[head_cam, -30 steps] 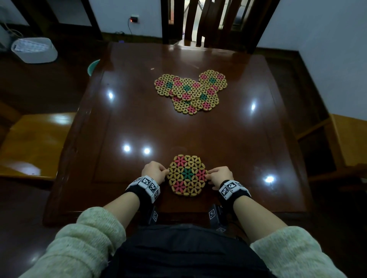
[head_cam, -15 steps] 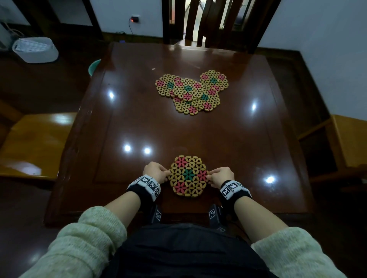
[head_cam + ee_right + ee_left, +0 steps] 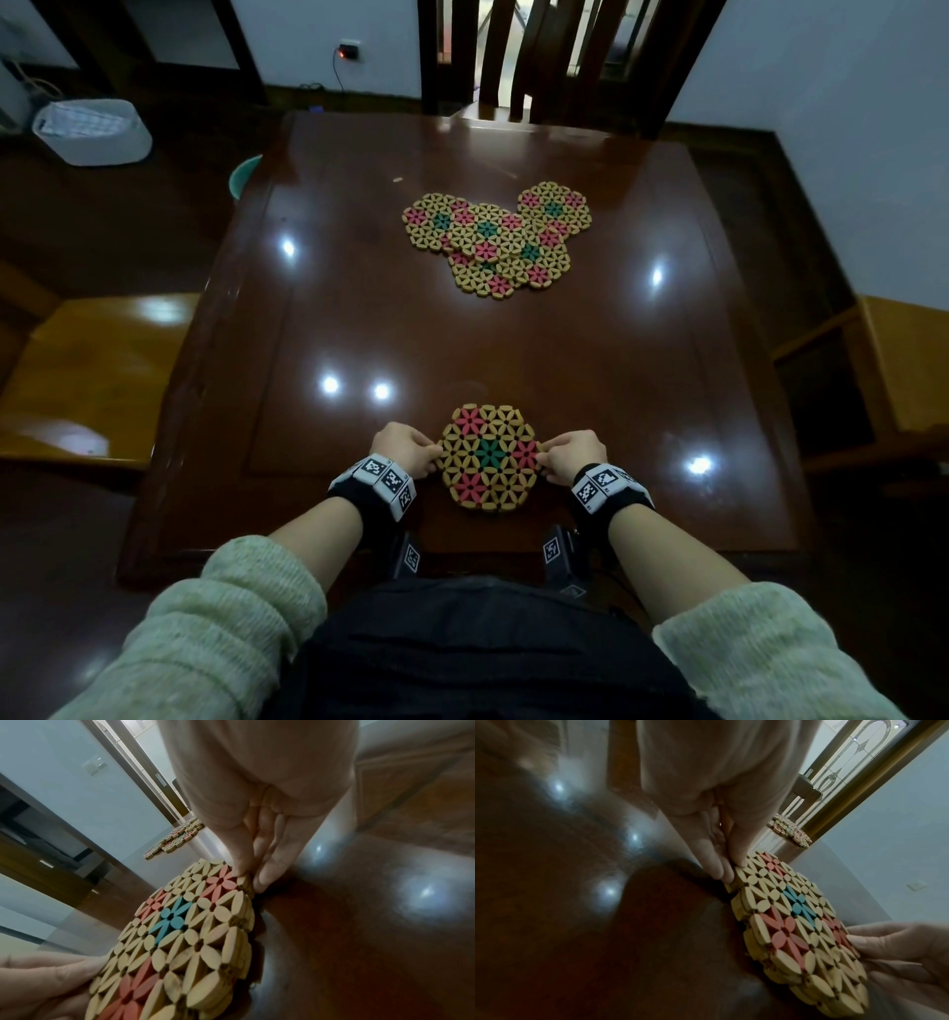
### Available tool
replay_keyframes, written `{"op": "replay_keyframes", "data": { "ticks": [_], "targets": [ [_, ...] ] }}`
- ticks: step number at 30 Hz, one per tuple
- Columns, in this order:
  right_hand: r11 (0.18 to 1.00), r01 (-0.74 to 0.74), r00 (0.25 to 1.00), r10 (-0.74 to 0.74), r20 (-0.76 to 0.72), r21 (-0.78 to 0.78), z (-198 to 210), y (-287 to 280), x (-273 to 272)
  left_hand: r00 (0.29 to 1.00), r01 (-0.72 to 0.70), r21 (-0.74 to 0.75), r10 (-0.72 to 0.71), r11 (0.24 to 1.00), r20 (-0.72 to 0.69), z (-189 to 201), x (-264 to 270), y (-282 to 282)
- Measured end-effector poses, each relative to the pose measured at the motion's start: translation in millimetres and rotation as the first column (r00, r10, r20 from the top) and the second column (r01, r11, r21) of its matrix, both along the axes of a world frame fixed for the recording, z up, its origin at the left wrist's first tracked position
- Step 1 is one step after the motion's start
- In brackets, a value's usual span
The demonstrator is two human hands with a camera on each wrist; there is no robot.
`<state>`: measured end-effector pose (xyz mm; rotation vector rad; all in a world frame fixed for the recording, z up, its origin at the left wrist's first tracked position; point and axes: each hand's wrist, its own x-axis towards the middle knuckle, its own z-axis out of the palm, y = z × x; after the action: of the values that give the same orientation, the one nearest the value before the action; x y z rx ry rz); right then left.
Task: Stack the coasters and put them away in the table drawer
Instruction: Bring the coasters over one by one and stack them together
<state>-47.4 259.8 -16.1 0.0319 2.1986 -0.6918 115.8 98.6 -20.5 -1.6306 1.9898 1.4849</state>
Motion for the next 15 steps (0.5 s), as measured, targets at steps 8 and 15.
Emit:
{"op": "replay_keyframes", "data": {
  "ticks": [8,15],
  "targets": [
    [1.000,0.001,0.999,0.000,0.042,-0.012,-1.4,0.0,-3.9,0.999,-0.034,0.058,0.033,0.998,0.021,2.6,-3.3,-3.6],
    [0.997,-0.074,0.993,0.070,0.091,0.036,2.7,-7.1,-13.2,0.996,-0.014,0.104,0.005,0.994,0.086,11.0,-10.6,-10.3]
  ]
}}
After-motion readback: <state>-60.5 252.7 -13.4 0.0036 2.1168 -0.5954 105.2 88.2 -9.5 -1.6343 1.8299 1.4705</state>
